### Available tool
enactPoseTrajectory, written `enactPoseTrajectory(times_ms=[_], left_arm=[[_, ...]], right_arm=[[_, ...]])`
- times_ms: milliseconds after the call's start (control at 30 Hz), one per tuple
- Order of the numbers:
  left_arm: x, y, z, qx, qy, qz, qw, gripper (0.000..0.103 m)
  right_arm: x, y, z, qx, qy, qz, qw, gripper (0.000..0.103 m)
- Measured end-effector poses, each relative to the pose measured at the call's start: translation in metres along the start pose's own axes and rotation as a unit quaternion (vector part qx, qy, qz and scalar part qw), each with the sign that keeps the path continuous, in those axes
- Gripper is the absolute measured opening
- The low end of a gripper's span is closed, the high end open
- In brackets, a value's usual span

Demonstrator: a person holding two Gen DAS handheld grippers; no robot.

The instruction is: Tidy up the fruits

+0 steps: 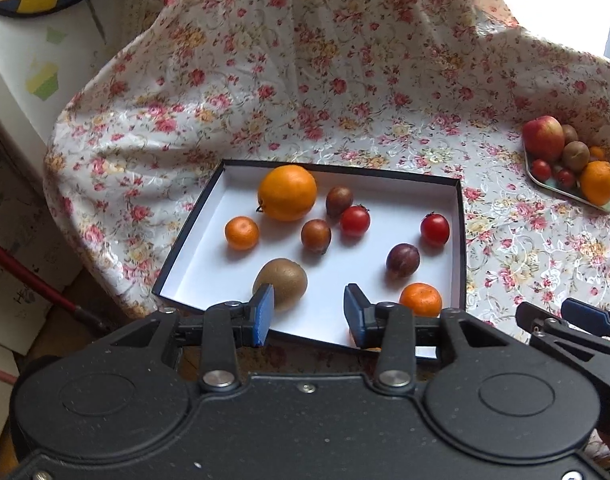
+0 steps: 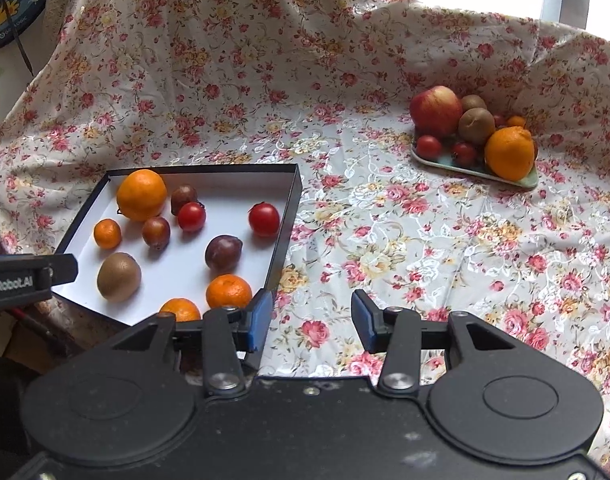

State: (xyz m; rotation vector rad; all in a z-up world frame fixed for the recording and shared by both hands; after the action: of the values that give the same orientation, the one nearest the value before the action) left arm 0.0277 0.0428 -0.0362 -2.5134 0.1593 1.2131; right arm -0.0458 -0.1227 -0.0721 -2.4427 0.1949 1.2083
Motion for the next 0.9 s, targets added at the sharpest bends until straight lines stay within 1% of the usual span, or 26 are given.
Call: enactPoseTrajectory(times_ms=[100, 233, 367, 500, 633, 900], left_arm=[[-0.001, 0.006, 0.001, 0.007, -0.001, 0.019, 0.9998, 0.05], [-0.001, 0.008, 0.003, -0.004, -0.011, 0.037, 0.9992, 0.05], [0.003, 0.007, 0.005, -0.013, -0.027, 0.043, 0.9986, 0.05], [0.005, 0.006, 0.008, -0.026, -0.04, 0.055, 0.9973, 0.05], [0.008, 0.006, 0.01, -0.028, -0.047, 0.051, 0.9972, 0.05], [0.01, 0.01, 0.012, -0.015, -0.054, 0.049, 0.9972, 0.05]], right_arm=[[0.001, 0.002, 0.003, 0.003, -0.006, 0.004, 1.0, 0.049], [0.006, 0.007, 0.008, 0.002, -0.016, 0.024, 1.0, 0.049], [0.01, 0.01, 0.011, 0.001, -0.025, 0.033, 0.999, 0.049], [0.013, 0.007, 0.013, -0.006, -0.03, 0.031, 0.999, 0.049], [0.016, 0.006, 0.015, -0.009, -0.037, 0.032, 0.999, 0.049], [0.022, 0.01, 0.016, 0.003, -0.047, 0.037, 0.998, 0.049]])
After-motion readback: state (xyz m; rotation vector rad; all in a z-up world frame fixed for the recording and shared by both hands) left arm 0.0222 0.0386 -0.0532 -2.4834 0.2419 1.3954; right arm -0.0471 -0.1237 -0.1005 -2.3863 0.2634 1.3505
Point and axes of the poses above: each gripper's, at about its wrist camera, not at the fingertips, and x roughly the way its jaws point, y to its right, z to its underside, the point moved 10 cm from there along x, roughly the way its jaws point, and after that the axes turned 7 degrees about -z, right-handed, at the moved point
